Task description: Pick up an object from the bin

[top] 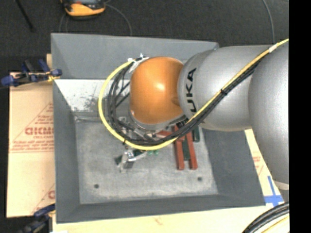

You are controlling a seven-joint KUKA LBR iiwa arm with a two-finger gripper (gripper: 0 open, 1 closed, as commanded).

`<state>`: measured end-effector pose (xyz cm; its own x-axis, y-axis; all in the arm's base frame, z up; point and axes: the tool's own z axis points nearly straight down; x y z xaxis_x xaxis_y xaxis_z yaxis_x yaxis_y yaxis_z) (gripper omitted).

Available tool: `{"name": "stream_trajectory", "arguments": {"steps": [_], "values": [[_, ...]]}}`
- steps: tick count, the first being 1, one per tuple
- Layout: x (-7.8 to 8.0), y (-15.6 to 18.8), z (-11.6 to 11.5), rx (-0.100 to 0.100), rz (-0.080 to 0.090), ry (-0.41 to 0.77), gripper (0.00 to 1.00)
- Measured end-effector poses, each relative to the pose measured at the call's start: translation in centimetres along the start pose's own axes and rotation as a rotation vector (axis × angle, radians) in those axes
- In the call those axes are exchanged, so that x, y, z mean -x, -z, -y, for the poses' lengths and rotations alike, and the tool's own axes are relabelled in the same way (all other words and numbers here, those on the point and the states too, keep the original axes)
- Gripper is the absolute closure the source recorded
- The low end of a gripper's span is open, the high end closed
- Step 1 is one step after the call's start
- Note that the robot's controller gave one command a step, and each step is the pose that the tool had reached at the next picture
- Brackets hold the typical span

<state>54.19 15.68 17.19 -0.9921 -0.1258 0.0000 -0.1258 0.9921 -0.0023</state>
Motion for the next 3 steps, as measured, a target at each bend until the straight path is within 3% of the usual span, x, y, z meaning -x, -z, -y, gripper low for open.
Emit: {"name": "stream_trajectory", "arguments": {"steps": [1, 2, 3], "values": [[2.8, -9.3, 2.7, 0.004, -0.002, 0.340, 1.00], [2.8, -9.3, 2.7, 0.004, -0.002, 0.338, 1.00], [1.8, 9.1, 0.5, 0.002, 0.001, 0.319, 1.00]]}}
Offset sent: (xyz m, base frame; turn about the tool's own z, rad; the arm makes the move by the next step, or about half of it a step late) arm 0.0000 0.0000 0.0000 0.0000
